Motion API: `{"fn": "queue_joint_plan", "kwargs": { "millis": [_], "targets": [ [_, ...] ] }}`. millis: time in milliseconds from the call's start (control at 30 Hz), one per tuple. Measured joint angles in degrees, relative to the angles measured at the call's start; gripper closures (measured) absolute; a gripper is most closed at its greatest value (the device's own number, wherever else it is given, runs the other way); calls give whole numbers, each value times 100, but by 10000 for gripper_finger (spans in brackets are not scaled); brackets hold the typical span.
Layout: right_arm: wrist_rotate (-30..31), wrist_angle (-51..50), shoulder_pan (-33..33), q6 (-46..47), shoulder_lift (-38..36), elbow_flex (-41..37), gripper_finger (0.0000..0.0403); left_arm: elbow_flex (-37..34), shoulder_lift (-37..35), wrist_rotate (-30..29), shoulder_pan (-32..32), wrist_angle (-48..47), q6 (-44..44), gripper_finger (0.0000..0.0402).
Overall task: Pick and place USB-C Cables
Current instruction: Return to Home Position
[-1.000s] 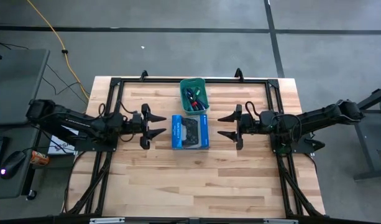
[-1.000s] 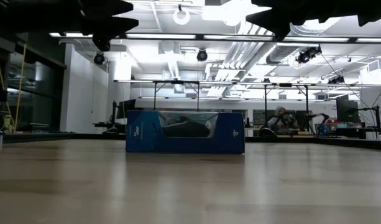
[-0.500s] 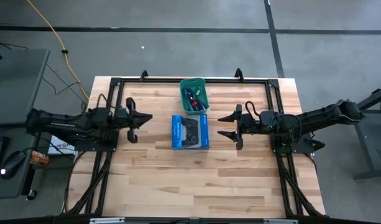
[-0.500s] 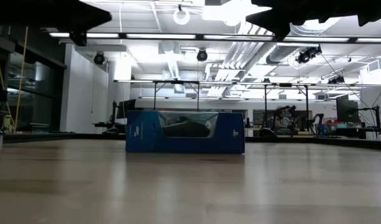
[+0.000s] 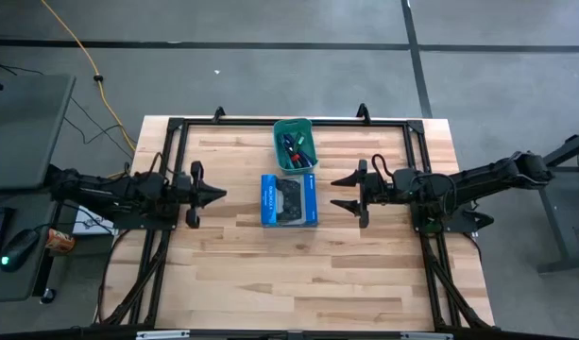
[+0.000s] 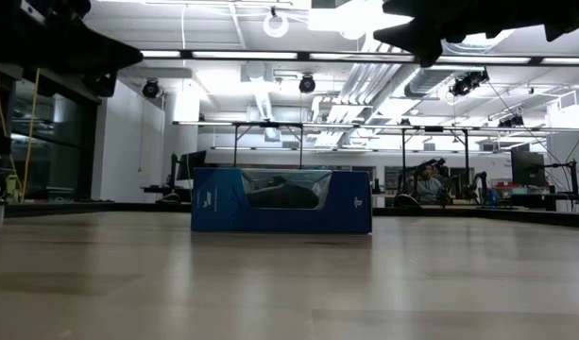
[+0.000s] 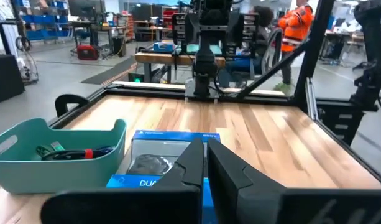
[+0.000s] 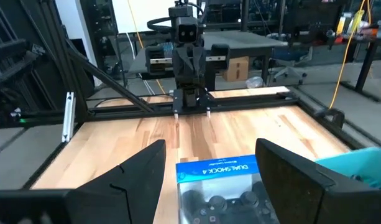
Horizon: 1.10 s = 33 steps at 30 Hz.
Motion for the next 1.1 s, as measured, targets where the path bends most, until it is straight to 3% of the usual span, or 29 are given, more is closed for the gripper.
{"fn": "queue_joint_plan", "kwargs": {
  "millis": [433, 667, 1100],
  "targets": [
    [0, -60, 0, 171, 0, 0, 162, -260, -1144, 117, 272, -534, 256, 401],
    [1, -78, 0, 214, 0, 2, 162, -771, -1093, 446, 438, 183, 133, 401],
    [-28, -126, 2, 474, 0, 2, 162, -794, -1014, 603, 502, 186, -41, 401]
  ]
}}
